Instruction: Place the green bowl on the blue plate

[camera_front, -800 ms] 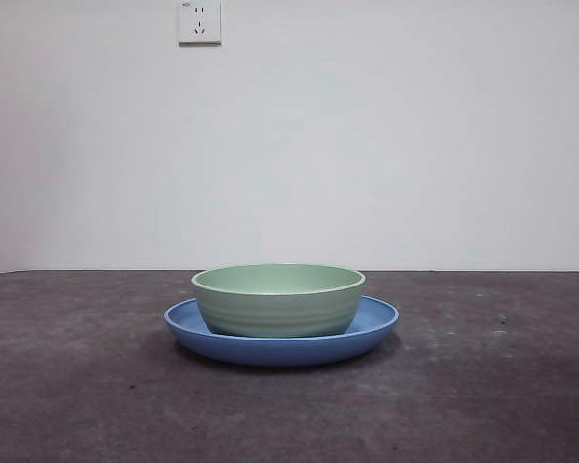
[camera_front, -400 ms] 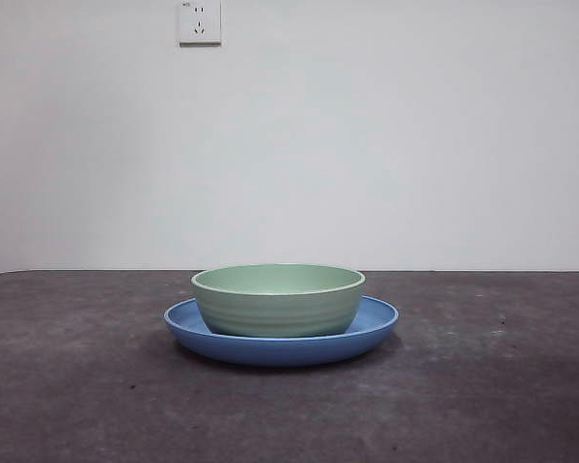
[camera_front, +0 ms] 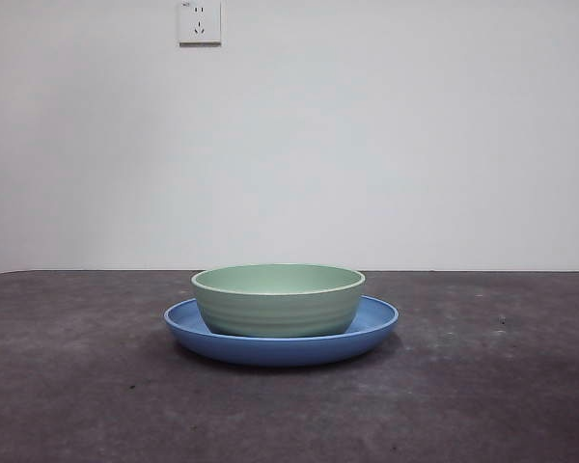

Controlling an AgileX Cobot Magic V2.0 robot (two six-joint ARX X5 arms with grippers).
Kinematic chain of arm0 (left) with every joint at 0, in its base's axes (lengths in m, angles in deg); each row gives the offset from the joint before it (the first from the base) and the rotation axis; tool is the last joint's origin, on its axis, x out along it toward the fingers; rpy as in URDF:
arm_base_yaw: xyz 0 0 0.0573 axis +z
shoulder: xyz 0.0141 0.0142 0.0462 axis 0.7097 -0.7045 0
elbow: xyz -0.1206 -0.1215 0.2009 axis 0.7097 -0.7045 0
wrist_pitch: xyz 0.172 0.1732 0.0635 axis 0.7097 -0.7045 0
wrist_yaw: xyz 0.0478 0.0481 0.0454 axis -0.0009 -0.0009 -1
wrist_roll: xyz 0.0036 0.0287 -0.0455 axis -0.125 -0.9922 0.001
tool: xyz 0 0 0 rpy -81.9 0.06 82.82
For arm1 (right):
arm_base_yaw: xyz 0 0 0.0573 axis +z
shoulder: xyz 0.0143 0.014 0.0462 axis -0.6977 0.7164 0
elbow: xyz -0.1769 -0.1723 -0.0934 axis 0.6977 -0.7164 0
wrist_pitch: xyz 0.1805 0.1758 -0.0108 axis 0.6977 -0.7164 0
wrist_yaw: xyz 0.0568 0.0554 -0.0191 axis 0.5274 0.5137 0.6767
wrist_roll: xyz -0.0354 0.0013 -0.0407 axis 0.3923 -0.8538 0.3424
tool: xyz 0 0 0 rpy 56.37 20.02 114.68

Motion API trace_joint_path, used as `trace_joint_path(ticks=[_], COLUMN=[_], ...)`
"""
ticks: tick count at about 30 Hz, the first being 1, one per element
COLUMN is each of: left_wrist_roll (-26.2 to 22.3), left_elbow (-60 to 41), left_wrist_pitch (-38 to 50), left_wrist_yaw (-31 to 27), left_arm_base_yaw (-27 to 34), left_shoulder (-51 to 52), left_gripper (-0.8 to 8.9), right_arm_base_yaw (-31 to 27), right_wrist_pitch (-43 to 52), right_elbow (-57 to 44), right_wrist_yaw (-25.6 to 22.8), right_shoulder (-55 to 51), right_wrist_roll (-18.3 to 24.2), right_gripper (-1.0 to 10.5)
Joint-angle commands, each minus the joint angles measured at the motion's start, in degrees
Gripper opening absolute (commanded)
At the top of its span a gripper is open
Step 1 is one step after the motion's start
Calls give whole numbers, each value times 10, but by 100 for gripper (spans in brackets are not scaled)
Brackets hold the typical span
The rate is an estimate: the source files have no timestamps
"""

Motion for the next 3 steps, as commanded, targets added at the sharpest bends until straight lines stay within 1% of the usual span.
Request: trace_joint_path(ticks=[1,3], left_wrist_roll=[2,2], left_elbow=[-12,-12], left_wrist_pitch=[-3,-3], left_wrist_yaw=[-1,-1], left_arm_base_yaw=[2,2], left_shoulder=[1,1], left_gripper=[9,9], right_arm_base_yaw=[-1,-1], right_wrist_pitch=[3,3], right_elbow=[-4,-4], right_wrist_yaw=[0,0], right_shoulder=[-1,-1], right_wrist_roll=[-6,-6], right_gripper=[6,6])
